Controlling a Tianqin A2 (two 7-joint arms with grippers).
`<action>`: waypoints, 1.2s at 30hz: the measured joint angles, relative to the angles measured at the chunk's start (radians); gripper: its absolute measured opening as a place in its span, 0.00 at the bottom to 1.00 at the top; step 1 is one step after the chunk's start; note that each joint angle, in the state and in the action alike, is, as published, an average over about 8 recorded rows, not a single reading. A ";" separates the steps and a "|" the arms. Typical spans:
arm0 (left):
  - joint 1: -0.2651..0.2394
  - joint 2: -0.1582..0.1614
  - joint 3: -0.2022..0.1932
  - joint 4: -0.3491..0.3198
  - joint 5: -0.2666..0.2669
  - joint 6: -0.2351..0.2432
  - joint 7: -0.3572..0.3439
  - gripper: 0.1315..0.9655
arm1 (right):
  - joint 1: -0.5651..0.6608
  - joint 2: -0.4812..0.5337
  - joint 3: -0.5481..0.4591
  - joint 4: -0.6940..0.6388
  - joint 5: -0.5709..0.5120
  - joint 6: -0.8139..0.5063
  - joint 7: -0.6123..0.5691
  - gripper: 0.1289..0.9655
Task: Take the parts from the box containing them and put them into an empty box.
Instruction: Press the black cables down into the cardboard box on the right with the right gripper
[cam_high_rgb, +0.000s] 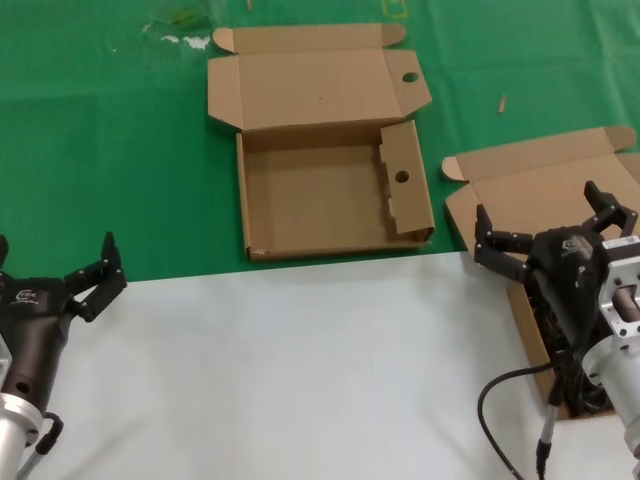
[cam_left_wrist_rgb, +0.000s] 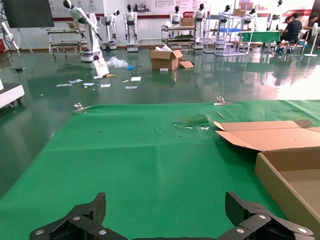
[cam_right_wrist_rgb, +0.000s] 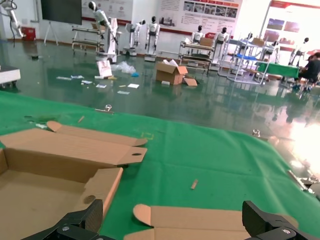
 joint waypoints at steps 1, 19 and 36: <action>0.000 0.000 0.000 0.000 0.000 0.000 0.000 0.88 | -0.002 -0.003 0.007 0.000 -0.004 -0.006 -0.013 1.00; 0.000 0.000 0.000 0.000 0.000 0.000 0.000 0.55 | -0.004 0.460 -0.036 0.092 -0.336 -0.373 0.128 1.00; 0.000 0.000 0.000 0.000 0.000 0.000 0.000 0.15 | 0.426 0.801 -0.276 0.010 -0.338 -0.988 -0.212 1.00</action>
